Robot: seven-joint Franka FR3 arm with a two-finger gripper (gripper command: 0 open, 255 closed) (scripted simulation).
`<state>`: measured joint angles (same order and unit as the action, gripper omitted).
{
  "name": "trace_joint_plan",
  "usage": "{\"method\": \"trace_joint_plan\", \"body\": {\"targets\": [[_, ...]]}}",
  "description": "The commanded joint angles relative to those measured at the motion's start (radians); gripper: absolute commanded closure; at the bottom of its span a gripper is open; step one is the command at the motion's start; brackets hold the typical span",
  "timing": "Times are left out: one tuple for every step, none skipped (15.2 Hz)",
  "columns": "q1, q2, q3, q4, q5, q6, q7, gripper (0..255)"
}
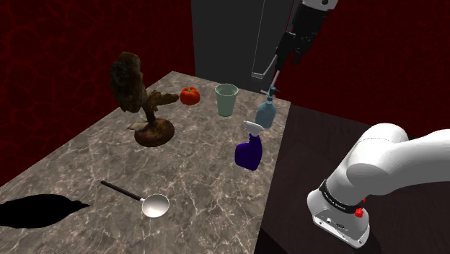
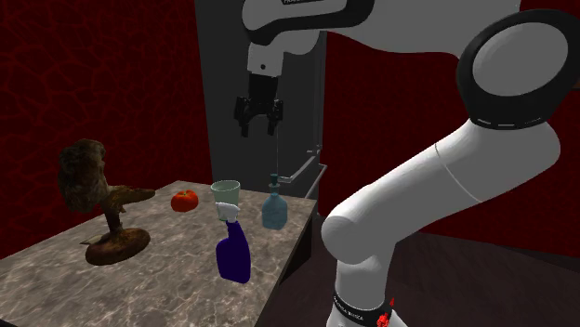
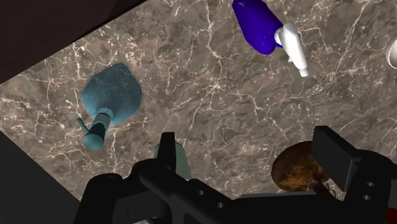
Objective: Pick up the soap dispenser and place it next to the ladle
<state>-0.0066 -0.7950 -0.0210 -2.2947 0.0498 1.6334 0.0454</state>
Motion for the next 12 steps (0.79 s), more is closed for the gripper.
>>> {"method": "trace_joint_plan", "body": {"targets": [[0.000,0.000,0.000,0.000,0.000,0.000,0.000,0],[-0.004,0.008,-0.016,-0.017,-0.007,0.025,-0.019,0],[-0.008,0.018,-0.033,-0.033,-0.015,0.050,-0.038,0],[-0.013,0.029,-0.050,-0.048,-0.022,0.075,-0.057,0],[-0.017,0.042,-0.067,-0.062,-0.029,0.100,-0.076,0],[-0.021,0.056,-0.084,-0.074,-0.035,0.126,-0.095,0],[-0.025,0.071,-0.101,-0.085,-0.041,0.152,-0.113,0],[-0.028,0.088,-0.118,-0.095,-0.047,0.178,-0.132,0],[-0.032,0.106,-0.135,-0.103,-0.052,0.204,-0.152,0],[-0.035,0.126,-0.153,-0.110,-0.056,0.230,-0.171,0],[-0.038,0.147,-0.170,-0.116,-0.060,0.256,-0.190,0],[-0.040,0.170,-0.188,-0.120,-0.063,0.282,-0.210,0]]}}
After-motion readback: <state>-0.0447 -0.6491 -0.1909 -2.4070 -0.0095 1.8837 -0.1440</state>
